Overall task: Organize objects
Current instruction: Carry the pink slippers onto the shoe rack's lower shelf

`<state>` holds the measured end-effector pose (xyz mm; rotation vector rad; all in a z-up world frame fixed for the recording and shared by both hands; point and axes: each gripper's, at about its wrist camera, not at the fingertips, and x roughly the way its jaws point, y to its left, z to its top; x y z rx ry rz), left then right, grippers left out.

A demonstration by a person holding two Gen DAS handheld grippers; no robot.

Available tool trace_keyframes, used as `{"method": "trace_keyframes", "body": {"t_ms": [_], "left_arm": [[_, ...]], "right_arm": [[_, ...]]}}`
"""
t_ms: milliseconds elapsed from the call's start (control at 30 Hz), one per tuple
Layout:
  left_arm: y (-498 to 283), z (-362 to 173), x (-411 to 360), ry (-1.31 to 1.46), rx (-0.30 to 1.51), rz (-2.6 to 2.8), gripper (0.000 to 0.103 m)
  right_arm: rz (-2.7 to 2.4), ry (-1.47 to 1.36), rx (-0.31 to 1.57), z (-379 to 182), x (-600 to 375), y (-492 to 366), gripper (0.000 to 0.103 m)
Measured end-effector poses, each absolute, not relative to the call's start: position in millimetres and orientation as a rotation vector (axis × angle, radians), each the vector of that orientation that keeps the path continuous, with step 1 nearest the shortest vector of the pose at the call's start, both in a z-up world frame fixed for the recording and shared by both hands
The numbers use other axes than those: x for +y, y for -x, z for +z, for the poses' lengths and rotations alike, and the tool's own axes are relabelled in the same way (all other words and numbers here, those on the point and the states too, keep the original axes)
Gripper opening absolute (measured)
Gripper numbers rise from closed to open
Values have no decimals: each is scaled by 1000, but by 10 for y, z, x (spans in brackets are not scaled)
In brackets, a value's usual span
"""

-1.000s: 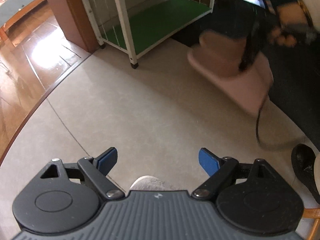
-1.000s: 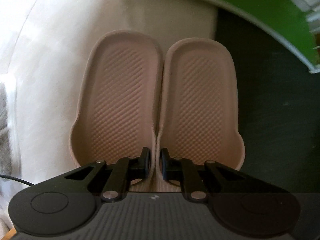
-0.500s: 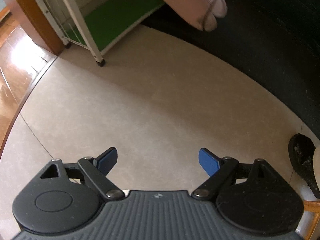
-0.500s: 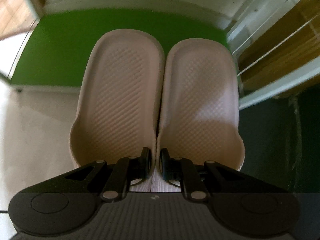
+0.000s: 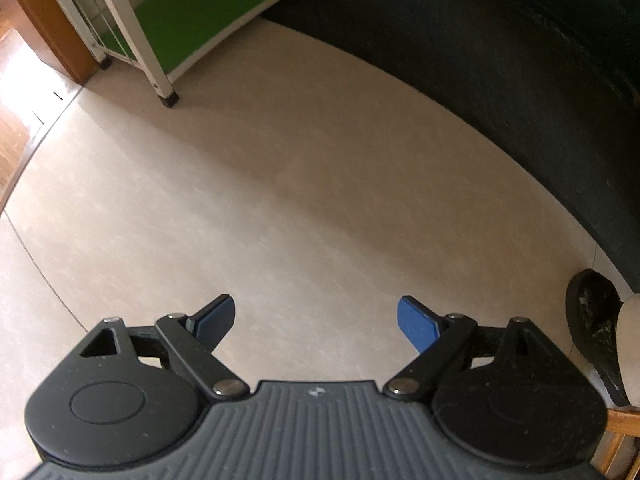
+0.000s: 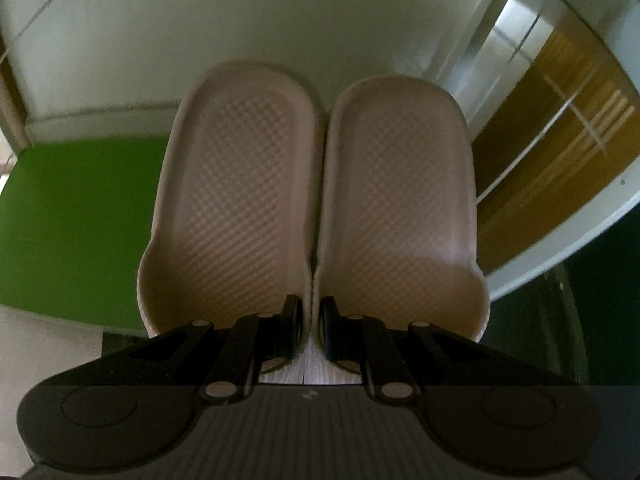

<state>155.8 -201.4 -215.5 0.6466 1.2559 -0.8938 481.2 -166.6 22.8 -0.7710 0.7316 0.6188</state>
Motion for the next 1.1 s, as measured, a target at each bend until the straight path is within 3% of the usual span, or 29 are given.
{"method": "trace_keyframes", "body": {"t_ms": [500, 600, 667, 867, 1033, 1100], "left_arm": [[-1549, -2253, -2097, -640, 1280, -905, 88], [-1562, -2258, -2082, -633, 1274, -895, 88], [-1576, -2245, -2050, -620, 1270, -889, 88], [-1600, -2199, -1962, -603, 1257, -869, 88], [-1566, -2057, -1823, -612, 1216, -841, 88], [-1556, -1969, -1739, -607, 1189, -810, 88]], "right_arm": [[655, 645, 574, 43, -1524, -4700, 12], [646, 609, 534, 9, -1516, -4688, 16], [648, 581, 511, 92, -1568, -4565, 34], [727, 523, 454, 369, -1626, -5124, 58], [823, 505, 455, 501, -1837, -4744, 71], [831, 504, 468, 577, -1959, -4515, 82]]}}
